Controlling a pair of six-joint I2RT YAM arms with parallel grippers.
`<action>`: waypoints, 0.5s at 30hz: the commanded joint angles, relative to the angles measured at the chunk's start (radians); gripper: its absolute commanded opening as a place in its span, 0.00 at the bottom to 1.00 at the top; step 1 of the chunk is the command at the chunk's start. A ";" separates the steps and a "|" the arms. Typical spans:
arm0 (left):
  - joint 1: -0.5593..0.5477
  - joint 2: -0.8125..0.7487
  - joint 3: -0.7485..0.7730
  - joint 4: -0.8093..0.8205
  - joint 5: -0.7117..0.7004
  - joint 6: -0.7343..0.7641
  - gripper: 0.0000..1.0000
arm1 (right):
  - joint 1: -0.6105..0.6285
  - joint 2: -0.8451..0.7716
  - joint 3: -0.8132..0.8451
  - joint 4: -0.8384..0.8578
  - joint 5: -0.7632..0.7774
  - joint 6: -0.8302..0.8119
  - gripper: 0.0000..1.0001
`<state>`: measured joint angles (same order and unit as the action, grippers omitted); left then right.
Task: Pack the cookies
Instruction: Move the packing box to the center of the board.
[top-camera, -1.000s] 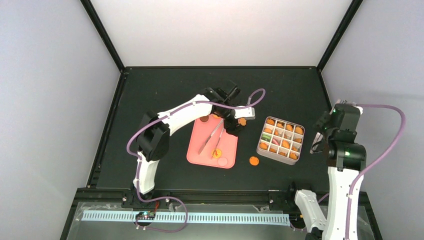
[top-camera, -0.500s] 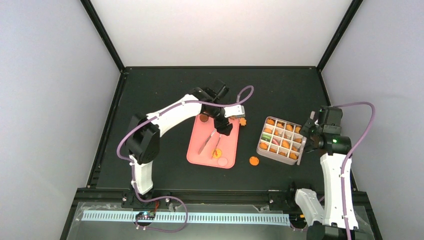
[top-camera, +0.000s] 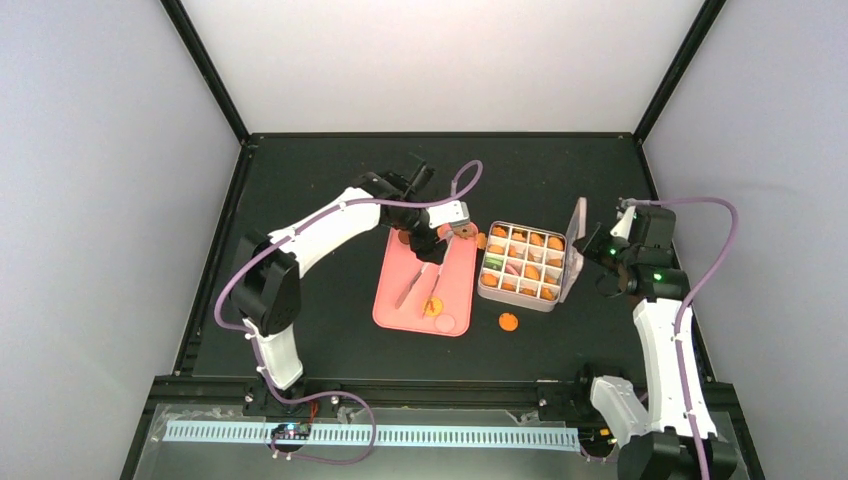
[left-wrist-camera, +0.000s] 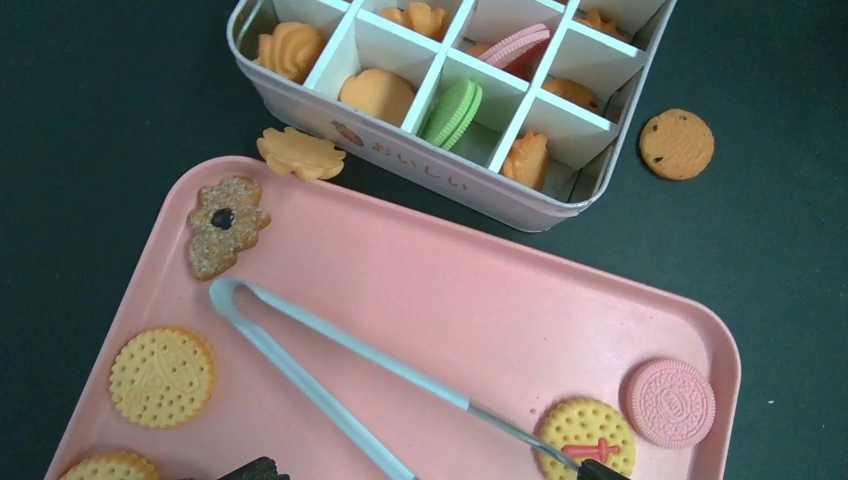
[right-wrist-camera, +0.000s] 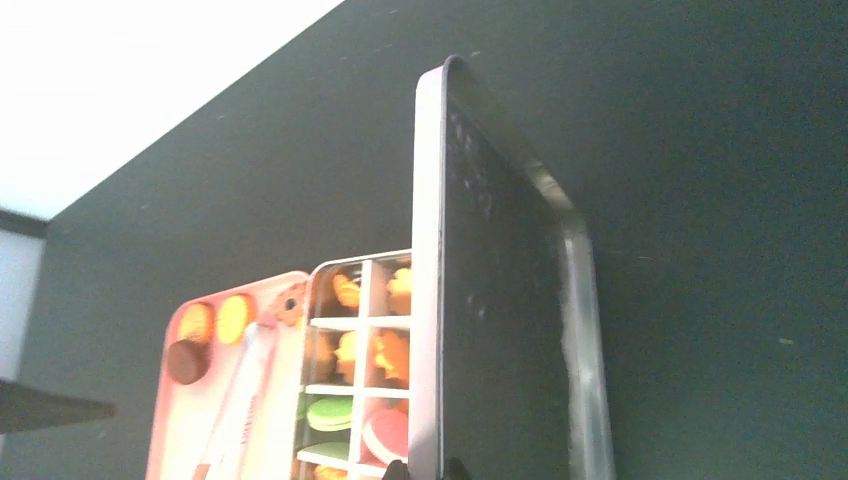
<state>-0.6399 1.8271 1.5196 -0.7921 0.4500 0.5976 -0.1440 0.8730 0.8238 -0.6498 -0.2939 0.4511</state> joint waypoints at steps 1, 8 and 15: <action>0.032 -0.052 -0.021 0.015 0.018 -0.001 0.78 | 0.068 0.030 0.012 0.114 -0.128 0.051 0.01; 0.032 -0.051 -0.023 0.016 0.029 -0.011 0.78 | 0.095 0.069 0.087 0.096 -0.188 0.029 0.01; 0.033 -0.054 -0.014 0.014 0.031 -0.020 0.78 | 0.094 0.071 0.277 -0.081 -0.030 -0.041 0.01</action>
<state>-0.6056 1.8008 1.4933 -0.7914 0.4553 0.5961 -0.0605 0.9718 0.9764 -0.6651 -0.3687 0.4515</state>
